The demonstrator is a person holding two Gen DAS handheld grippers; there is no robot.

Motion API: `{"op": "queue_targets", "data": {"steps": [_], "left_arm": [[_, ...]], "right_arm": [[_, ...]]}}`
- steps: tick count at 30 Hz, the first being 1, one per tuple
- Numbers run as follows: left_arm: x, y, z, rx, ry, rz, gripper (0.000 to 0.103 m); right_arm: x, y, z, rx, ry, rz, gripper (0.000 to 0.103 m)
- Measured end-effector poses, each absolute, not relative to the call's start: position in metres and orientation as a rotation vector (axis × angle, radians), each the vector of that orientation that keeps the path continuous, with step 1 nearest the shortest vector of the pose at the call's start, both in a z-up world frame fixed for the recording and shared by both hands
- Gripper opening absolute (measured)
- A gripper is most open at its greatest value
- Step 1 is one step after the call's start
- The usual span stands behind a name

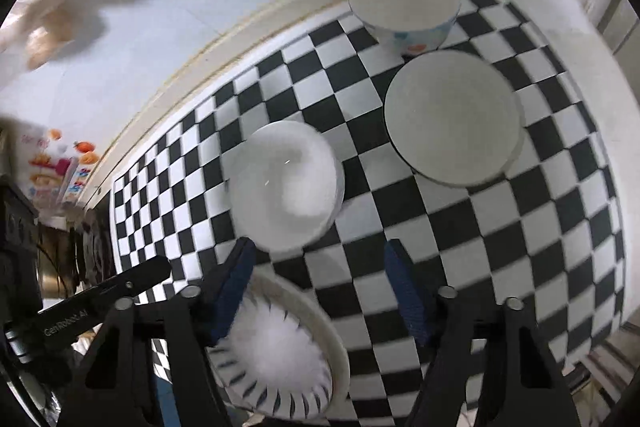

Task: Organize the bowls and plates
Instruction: 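Grip the rim of the plain white bowl with both tools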

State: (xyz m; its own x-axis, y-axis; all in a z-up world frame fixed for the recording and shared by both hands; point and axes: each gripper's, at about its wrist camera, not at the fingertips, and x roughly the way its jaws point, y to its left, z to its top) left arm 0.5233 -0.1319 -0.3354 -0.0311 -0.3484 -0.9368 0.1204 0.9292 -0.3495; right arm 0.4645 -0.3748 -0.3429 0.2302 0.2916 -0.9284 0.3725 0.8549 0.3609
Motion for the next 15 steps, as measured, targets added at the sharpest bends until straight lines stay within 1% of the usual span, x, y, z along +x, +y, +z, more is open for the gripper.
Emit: {"op": "queue_targets", "data": {"steps": [5,7,9,10,11,13,14,15], "left_arm": [[0.554,-0.156,-0.377,-0.157,1.647,-0.391,0.024],[0.561,-0.162,-0.389,-0.169,1.685,-0.407,0.024],[0.566,-0.165,-0.399,-0.180,1.704,-0.414,0.024],[0.569,-0.166,-0.401,-0.178,1.704,-0.414,0.024],[0.570,-0.167,-0.403,-0.174,1.703,-0.413,0.023],[0.571,-0.170,-0.405,-0.156,1.697,-0.416,0.016],[0.571,-0.172,-0.406,-0.137,1.695,-0.414,0.016],[0.570,-0.174,-0.405,-0.116,1.683,-0.413,0.015]], "right_arm": [[0.497,-0.373,-0.384,0.594,1.435,-0.054,0.053],[0.505,-0.372,-0.395,0.593,1.458,-0.057,0.051],[0.512,-0.370,-0.407,0.590,1.484,-0.064,0.040],[0.515,-0.370,-0.411,0.588,1.494,-0.064,0.031],[0.518,-0.369,-0.416,0.589,1.507,-0.065,0.025],[0.520,-0.368,-0.423,0.576,1.523,-0.074,0.016],[0.521,-0.367,-0.426,0.560,1.526,-0.084,0.011],[0.522,-0.367,-0.427,0.552,1.525,-0.090,0.009]]}}
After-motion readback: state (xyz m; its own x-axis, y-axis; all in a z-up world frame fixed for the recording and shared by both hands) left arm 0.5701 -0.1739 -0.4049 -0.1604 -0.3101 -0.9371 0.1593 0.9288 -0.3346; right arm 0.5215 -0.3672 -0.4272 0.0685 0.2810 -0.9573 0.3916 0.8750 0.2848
